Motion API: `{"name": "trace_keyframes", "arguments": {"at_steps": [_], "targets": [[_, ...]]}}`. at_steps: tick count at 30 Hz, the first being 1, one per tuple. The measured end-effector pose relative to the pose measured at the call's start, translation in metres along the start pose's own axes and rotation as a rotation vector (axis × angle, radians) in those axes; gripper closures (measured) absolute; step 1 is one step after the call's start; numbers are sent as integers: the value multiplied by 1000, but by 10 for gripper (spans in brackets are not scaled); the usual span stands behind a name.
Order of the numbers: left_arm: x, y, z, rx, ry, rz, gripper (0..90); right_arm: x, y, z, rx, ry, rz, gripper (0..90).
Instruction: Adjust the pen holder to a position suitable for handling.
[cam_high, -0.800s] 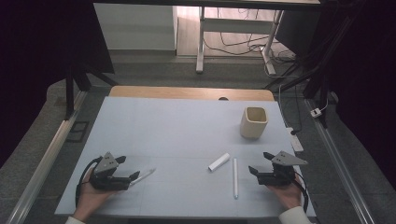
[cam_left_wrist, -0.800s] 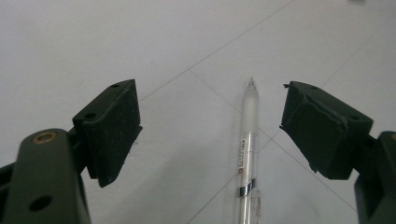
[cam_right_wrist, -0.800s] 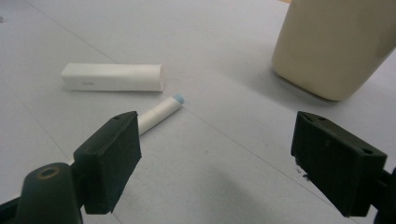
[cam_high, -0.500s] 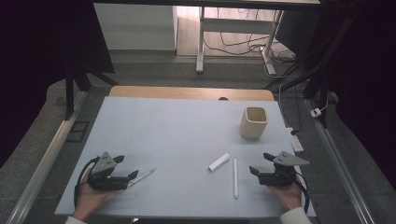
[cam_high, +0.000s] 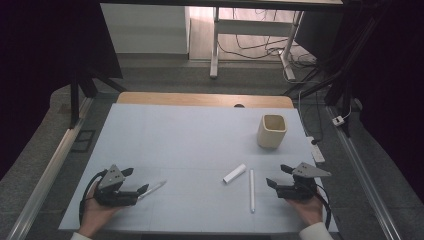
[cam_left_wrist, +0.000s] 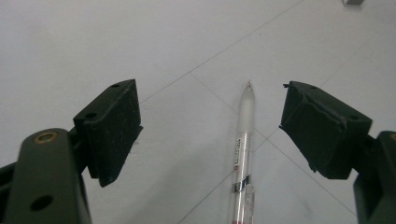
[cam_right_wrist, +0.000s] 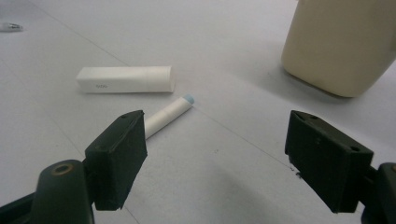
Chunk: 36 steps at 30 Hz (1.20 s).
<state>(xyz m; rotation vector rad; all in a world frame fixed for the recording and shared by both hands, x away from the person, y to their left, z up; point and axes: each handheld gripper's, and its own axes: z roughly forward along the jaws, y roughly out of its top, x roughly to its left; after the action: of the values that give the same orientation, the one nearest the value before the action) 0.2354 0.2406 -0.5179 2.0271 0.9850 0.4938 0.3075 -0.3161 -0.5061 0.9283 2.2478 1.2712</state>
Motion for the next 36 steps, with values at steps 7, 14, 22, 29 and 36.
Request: {"name": "trace_keyframes", "arguments": {"at_steps": [7,14,22,29,36], "targets": [[2,0,3,6,-8,-1,195,1,1,1,4,10,-1,211],[1,1,7,14,-14,5,195,0,2,3,7,5,13,220],[0,4,9,10,-8,15,195,-5,7,7,3,-5,35,224],[1,2,11,18,-11,13,194,-9,15,14,7,-12,41,267],[0,3,11,16,-11,19,192,-16,23,11,-20,-45,50,347]]}}
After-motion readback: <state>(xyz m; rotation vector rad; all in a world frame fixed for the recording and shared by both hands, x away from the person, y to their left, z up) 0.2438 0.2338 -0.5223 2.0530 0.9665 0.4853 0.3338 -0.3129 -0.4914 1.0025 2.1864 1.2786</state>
